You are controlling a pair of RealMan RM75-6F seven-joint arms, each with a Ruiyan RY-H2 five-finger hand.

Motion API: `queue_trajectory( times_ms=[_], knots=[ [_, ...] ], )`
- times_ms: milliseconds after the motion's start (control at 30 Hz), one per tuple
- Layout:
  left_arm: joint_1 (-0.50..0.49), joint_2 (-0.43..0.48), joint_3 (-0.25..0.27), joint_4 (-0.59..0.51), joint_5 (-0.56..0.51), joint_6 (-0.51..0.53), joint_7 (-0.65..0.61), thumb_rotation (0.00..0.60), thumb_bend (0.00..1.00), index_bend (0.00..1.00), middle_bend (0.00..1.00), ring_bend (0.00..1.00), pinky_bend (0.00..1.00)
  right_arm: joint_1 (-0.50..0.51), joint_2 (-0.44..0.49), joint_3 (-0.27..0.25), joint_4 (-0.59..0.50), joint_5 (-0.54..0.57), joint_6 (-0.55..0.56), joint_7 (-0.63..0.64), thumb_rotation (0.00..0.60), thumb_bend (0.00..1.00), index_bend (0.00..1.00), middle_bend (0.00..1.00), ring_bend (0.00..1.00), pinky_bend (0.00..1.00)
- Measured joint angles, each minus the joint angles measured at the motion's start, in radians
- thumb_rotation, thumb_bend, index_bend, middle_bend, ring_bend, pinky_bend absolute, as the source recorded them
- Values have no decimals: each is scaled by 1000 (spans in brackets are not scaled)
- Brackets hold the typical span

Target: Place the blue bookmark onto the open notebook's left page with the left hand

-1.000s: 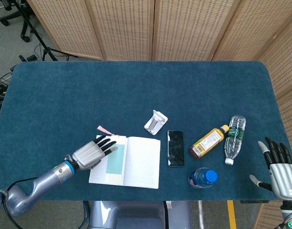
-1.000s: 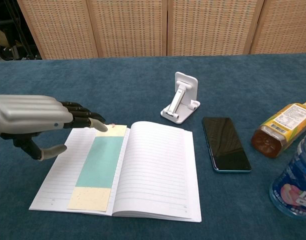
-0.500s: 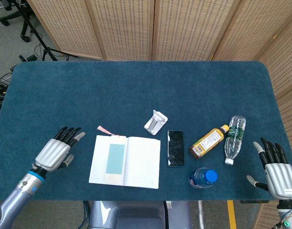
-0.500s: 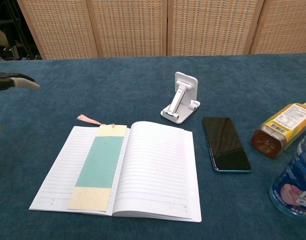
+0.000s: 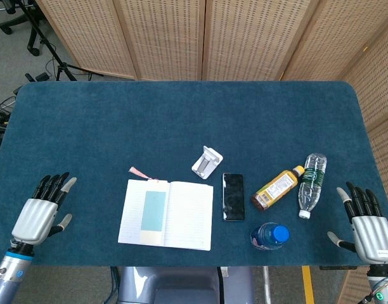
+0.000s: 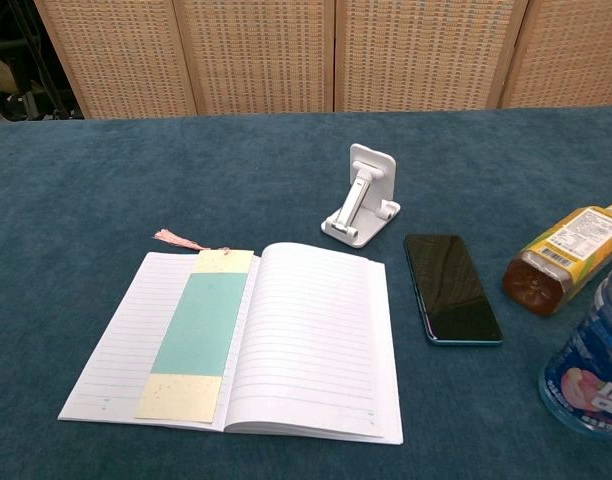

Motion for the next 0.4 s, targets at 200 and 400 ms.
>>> queue_trajectory(
  times_ms=[200, 400],
  knots=[
    [29, -11, -24, 33, 13, 33, 3, 600, 313, 0, 0, 0, 0, 7, -4, -6, -4, -11, -11, -12, 600, 0, 0, 0, 0, 0],
    [42, -9, -46, 40, -1, 31, -8, 600, 316, 0, 0, 0, 0, 15, -11, -10, -3, -10, -31, -29, 600, 0, 0, 0, 0, 0]
  ],
)
